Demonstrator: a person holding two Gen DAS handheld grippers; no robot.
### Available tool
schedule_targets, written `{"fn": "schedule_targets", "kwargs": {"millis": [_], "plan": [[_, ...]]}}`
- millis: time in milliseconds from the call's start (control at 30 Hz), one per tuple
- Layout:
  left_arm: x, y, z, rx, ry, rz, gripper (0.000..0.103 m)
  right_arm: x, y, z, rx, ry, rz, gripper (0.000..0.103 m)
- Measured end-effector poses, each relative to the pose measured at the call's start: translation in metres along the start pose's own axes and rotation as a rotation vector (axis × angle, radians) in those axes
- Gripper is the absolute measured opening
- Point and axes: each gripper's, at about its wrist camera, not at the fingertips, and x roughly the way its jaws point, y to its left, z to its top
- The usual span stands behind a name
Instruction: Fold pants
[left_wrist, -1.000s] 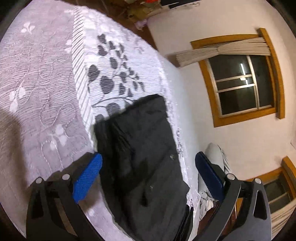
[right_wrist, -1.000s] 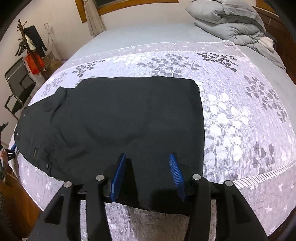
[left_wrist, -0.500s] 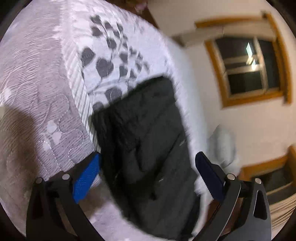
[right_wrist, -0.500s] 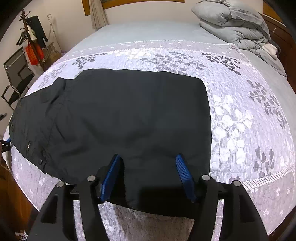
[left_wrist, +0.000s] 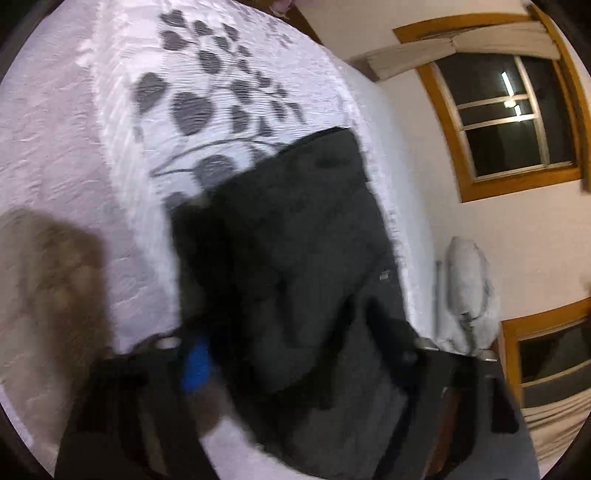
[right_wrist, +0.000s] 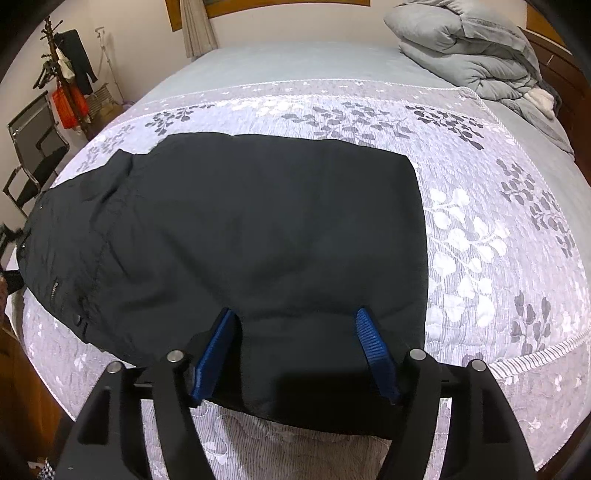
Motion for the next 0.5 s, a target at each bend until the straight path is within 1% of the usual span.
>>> {"fn": "schedule_targets", "kwargs": {"millis": [33, 133, 167, 200, 233, 267, 300, 333, 367, 400, 433, 500], "plan": [[0.003, -0.005, 0.0, 0.001, -0.002, 0.001, 0.093, 0.0, 0.0, 0.0, 0.0, 0.0, -0.001, 0.071], [0.016, -0.021, -0.001, 0.04, -0.002, 0.092, 0.094, 0.0, 0.0, 0.0, 0.001, -0.002, 0.002, 0.071], [0.017, -0.024, -0.001, 0.052, -0.004, 0.106, 0.094, 0.0, 0.0, 0.0, 0.001, -0.003, 0.003, 0.071], [0.016, -0.026, -0.002, 0.061, -0.007, 0.115, 0.086, 0.0, 0.0, 0.0, 0.001, -0.003, 0.004, 0.071], [0.016, -0.028, -0.003, 0.066, -0.011, 0.134, 0.062, 0.0, 0.0, 0.0, 0.002, -0.003, 0.005, 0.071], [0.015, -0.028, -0.004, 0.059, -0.014, 0.138, 0.058, 0.0, 0.0, 0.0, 0.002, -0.003, 0.006, 0.071], [0.013, -0.026, -0.003, 0.046, -0.015, 0.12, 0.052, 0.0, 0.0, 0.0, 0.002, -0.003, 0.006, 0.071], [0.011, -0.023, -0.004, 0.021, -0.012, 0.087, 0.041, 0.001, 0.0, 0.0, 0.001, -0.002, 0.005, 0.071], [0.01, -0.021, -0.004, 0.001, -0.004, 0.053, 0.034, 0.0, 0.0, 0.0, 0.0, -0.003, 0.005, 0.071], [0.009, -0.021, -0.005, -0.021, -0.002, 0.008, 0.024, 0.0, -0.001, 0.0, 0.0, -0.003, 0.005, 0.071], [0.008, -0.023, -0.006, -0.026, -0.013, -0.004, 0.021, 0.0, -0.001, 0.0, 0.001, -0.004, 0.007, 0.071], [0.004, -0.036, -0.012, 0.008, -0.042, -0.008, 0.017, 0.0, -0.001, -0.001, 0.003, -0.004, 0.009, 0.071]]}}
